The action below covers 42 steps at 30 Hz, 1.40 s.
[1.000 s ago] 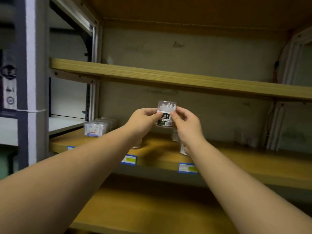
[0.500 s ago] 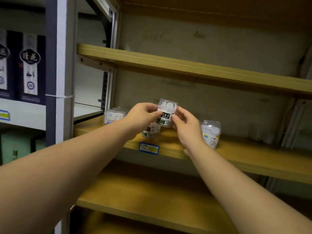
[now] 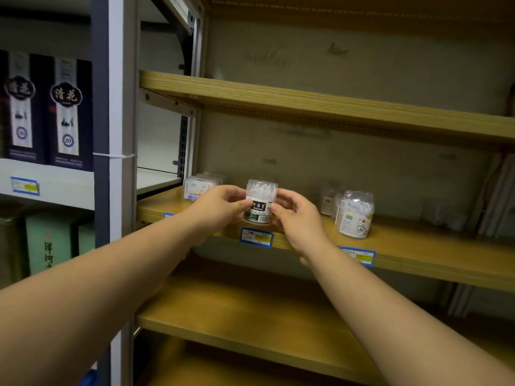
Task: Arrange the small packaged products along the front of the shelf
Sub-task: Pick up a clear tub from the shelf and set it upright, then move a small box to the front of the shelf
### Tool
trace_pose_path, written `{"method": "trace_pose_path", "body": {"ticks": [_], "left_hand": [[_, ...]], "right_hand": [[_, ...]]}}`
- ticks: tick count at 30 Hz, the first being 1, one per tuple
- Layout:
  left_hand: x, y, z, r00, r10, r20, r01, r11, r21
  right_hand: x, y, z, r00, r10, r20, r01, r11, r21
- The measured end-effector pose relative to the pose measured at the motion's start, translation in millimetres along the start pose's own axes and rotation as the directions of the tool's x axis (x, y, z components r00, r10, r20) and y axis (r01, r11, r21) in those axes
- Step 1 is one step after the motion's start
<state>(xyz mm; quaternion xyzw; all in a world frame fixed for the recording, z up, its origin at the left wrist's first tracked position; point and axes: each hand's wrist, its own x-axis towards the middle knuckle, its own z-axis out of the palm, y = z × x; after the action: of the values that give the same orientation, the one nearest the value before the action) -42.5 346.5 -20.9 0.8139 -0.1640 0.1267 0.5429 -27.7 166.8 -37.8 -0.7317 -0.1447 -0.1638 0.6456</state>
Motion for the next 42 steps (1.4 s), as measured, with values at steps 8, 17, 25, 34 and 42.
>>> {"method": "trace_pose_path", "body": {"ticks": [8,17,25,34,42], "left_hand": [[12,-12,3,0.997,-0.073,0.013,0.072,0.993,0.095],[21,-14,12,0.999,-0.034,-0.004,0.034,0.980,0.194],[18,-10,15,0.999,-0.028,0.020,0.022,0.960,0.278],[23,14,28,0.916,0.290,-0.276,-0.175,0.910,0.376],[33,101,146,0.740,0.665,-0.102,-0.647,0.745,0.163]], "right_hand": [[7,5,2,0.999,0.037,0.015,-0.035,0.991,-0.130],[16,6,0,0.999,0.042,-0.017,-0.045,0.956,-0.290],[14,5,0,0.998,0.059,-0.013,-0.060,0.941,-0.333],[7,-5,-25,0.998,-0.001,-0.064,-0.022,0.932,-0.361],[-4,-41,-129,0.889,-0.399,-0.224,0.236,0.819,-0.523]]}}
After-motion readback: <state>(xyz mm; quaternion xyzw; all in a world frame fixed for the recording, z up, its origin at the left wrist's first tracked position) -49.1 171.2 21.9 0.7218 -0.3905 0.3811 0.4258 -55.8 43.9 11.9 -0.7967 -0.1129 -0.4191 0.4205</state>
